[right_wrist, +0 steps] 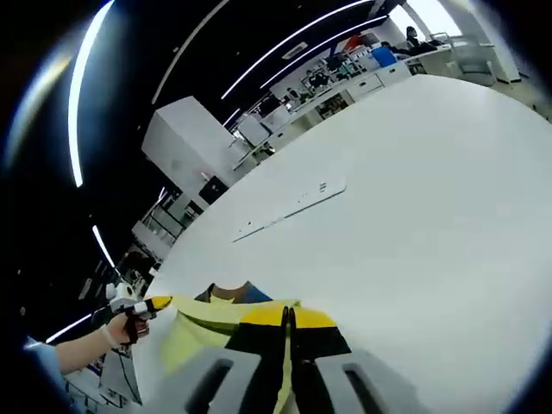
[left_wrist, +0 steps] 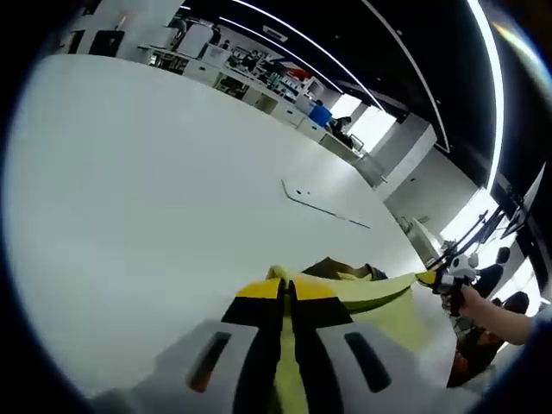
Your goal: Fold the garment on the visible template until the final outline fits inside the template.
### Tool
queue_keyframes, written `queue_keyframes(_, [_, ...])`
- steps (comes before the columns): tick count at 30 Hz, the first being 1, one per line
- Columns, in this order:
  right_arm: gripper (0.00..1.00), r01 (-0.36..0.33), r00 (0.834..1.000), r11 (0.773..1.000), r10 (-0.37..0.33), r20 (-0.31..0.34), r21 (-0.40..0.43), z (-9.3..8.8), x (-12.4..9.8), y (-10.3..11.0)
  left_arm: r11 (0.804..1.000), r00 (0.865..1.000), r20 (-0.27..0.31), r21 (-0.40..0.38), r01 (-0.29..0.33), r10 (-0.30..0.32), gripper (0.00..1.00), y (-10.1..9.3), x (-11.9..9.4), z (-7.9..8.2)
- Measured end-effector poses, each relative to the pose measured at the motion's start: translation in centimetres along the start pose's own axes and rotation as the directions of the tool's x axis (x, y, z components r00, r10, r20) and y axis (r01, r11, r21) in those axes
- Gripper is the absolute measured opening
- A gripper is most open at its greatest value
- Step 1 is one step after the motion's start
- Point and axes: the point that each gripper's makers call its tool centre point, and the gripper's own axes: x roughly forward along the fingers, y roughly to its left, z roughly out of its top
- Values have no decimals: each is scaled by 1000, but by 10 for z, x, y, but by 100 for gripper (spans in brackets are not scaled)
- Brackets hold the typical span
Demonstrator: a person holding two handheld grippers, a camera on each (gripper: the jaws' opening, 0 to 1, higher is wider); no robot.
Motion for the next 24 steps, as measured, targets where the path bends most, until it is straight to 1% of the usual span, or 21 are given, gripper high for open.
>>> queue_keyframes(3, [0, 11, 1000, 1000, -11, -7, 9, -6, 2, -6, 1000, 1000, -6, -13, -8, 8, 0, 4, 3, -3])
queue_keyframes(12, [0, 31, 999, 999, -31, -41, 14, -23, 7, -16, 999, 998, -51, 24, -39, 40, 0, 16, 9, -16])
queue_keyframes(15, [0, 32, 999, 999, -32, -44, 11, -24, 8, -16, 998, 997, -61, 44, -50, 53, 0, 17, 11, -19])
queue_keyframes(17, [0, 35, 998, 999, -34, -48, 8, -25, 8, -16, 998, 996, -66, 31, -55, 57, 0, 19, 13, -21])
queue_keyframes(19, [0, 35, 998, 999, -35, -52, 8, -25, 9, -17, 997, 995, -73, 37, -61, 64, 0, 20, 14, -23])
queue_keyframes(24, [0, 38, 998, 999, -38, -59, 3, -27, 9, -18, 997, 995, -72, 41, -60, 63, 0, 22, 15, -22])
